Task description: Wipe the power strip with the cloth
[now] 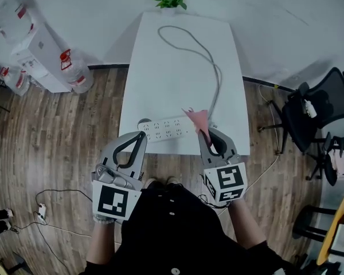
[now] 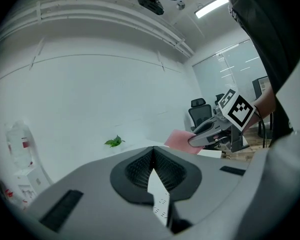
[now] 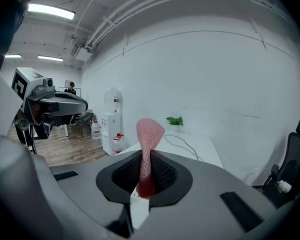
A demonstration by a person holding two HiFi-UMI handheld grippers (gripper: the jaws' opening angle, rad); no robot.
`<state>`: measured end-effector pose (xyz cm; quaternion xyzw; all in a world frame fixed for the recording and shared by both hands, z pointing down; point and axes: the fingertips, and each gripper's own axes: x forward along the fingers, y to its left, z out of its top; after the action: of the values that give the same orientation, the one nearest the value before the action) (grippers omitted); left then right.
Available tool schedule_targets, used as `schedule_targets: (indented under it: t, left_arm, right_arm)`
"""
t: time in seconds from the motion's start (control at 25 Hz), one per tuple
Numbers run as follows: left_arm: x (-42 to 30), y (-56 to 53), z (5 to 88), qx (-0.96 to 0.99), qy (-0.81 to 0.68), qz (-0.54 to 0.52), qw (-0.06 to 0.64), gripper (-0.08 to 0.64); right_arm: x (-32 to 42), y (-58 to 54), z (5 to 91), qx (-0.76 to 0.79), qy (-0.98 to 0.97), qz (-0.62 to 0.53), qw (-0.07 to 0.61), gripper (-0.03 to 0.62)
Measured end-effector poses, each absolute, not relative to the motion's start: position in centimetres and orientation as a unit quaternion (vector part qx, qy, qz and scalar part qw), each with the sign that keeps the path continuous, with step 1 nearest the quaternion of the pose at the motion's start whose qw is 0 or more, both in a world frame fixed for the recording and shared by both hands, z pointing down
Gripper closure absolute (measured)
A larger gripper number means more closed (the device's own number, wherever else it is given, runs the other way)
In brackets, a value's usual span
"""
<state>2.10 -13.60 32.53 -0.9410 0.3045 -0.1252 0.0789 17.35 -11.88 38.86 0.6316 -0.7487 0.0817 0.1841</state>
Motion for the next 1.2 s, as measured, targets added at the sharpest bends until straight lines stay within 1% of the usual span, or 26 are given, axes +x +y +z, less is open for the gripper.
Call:
schedule_targets:
  t: [0.6,1.2]
  left_arm:
    - [3.1,-14.1,32.7,-0.944,0.292,-0.129,0.083,0.549]
    - [2.2,-14.7,33.2,-0.939,0.310,-0.130,0.070,0.549]
  right_arm:
    - [16.9,-12.2,38.3,0.627,-0.754,0.069,0.186,0.537]
    - [16.3,-11.9,38.4,0.623,-0.757,0.069,0.187,0.537]
